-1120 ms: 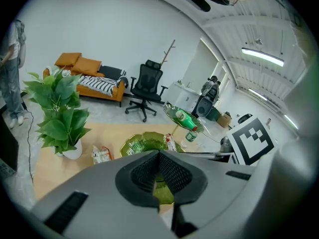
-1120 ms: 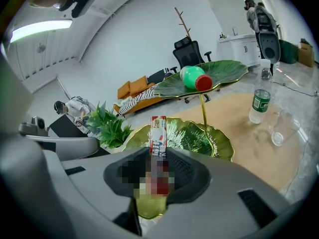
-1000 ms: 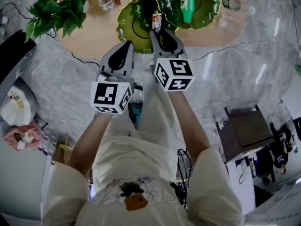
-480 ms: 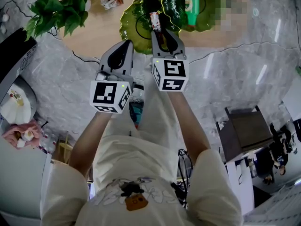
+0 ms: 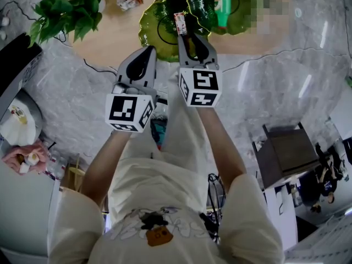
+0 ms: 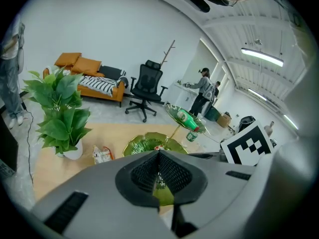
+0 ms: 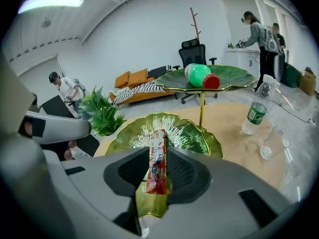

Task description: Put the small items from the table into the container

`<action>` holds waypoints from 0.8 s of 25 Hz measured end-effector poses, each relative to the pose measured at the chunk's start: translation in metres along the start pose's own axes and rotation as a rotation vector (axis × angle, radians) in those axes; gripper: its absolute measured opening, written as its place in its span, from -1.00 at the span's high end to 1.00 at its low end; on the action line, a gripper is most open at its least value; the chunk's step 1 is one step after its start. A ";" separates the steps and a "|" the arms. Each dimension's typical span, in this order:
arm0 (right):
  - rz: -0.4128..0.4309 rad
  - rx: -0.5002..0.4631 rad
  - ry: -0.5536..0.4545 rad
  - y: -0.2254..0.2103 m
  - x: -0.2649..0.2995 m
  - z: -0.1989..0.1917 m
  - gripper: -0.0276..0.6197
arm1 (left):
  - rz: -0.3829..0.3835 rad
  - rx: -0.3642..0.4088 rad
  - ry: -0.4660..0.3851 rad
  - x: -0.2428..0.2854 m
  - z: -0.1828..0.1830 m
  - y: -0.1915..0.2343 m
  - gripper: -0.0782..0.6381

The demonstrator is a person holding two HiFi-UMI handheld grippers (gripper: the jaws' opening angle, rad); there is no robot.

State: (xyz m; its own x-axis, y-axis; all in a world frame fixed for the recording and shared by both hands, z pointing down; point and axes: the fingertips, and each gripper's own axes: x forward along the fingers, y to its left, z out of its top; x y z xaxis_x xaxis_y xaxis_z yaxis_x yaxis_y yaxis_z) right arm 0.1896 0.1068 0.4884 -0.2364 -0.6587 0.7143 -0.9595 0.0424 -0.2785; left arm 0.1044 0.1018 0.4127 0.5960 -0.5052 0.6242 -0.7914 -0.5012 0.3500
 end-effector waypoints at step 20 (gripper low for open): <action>0.072 -0.147 -0.028 0.068 0.005 0.018 0.58 | 0.017 -0.040 -0.032 -0.019 0.003 0.029 0.76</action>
State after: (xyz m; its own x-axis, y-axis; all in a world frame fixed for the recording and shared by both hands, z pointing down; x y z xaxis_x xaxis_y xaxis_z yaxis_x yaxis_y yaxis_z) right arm 0.1261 0.0934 0.4617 -0.3025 -0.6710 0.6770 -0.9529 0.1983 -0.2293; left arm 0.0709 0.0946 0.4089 0.5858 -0.5361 0.6078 -0.8060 -0.4641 0.3675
